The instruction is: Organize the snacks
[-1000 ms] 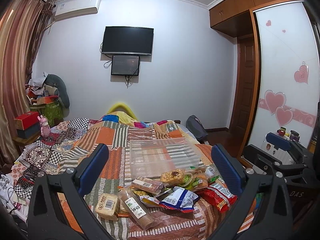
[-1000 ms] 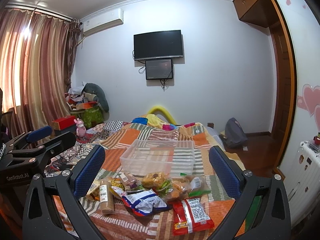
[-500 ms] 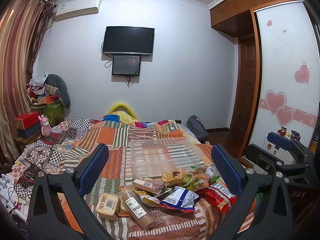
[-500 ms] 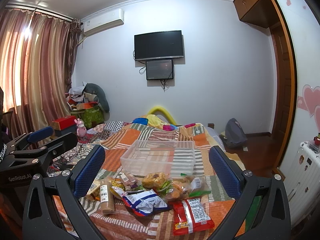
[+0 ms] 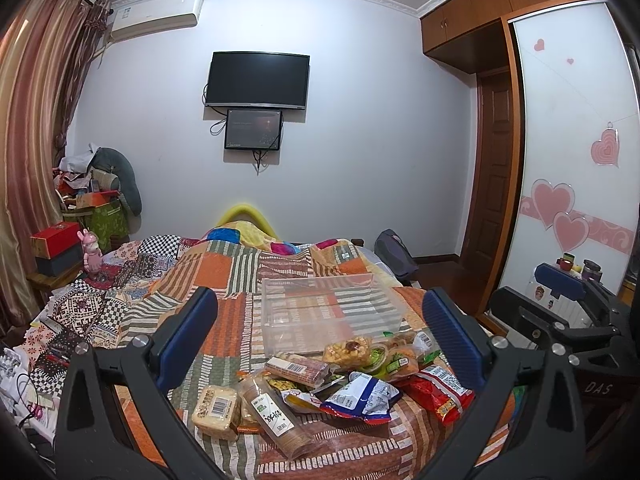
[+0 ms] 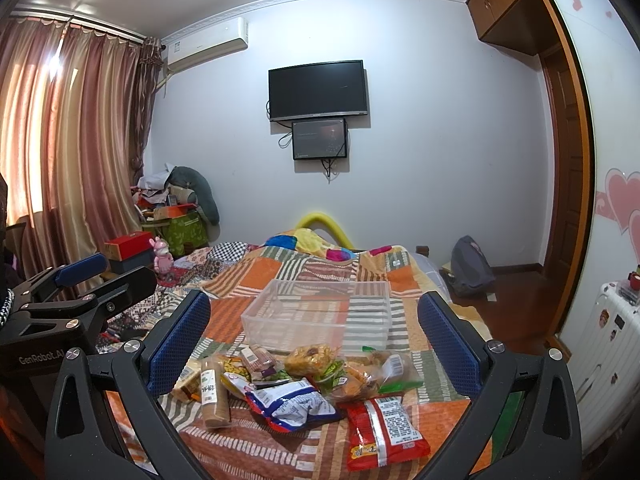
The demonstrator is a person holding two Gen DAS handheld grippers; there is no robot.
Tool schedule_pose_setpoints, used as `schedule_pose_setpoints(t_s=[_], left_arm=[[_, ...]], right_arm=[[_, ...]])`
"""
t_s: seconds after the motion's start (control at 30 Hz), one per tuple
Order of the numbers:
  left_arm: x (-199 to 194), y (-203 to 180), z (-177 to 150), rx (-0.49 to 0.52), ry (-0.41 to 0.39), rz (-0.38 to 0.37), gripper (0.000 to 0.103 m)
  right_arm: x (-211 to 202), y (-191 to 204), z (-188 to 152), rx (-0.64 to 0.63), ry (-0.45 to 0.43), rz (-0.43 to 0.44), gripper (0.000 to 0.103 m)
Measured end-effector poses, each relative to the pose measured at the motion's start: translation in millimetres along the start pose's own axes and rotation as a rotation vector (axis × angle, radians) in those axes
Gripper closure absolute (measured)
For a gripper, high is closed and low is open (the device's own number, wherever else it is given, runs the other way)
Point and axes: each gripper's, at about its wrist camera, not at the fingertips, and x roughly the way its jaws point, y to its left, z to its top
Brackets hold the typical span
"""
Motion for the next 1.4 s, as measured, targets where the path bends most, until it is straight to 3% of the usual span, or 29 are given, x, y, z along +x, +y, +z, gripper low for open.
schedule_pose_setpoints(t_s=[0.47,0.6,0.83,1.03,1.23,1.4], left_arm=[[3,1,-7,0.003,0.003,0.002,0.000],[9,4,-8,-0.003,0.021,0.020,0.014],[34,26,-22,-0.019,0.132,0.038,0.032],[68,69,-49,-0.026,0.309,0.079,0.057],[101,109,-92,-0.025,0.494,0.106,0.060],[130,131,-127,-0.079,0.600,0.110,0.060]], right_arm=[[6,-7,-5,0.035,0.031,0.014,0.000],[12,-13,-12,0.043,0.069,0.012,0.004],[33,-36,-31,0.074,0.197,0.000,0.020],[53,-68,-64,0.089,0.366,-0.054,0.022],[64,-87,-89,0.105,0.509,-0.094,0.021],[75,-93,-102,0.153,0.590,-0.068,0.016]])
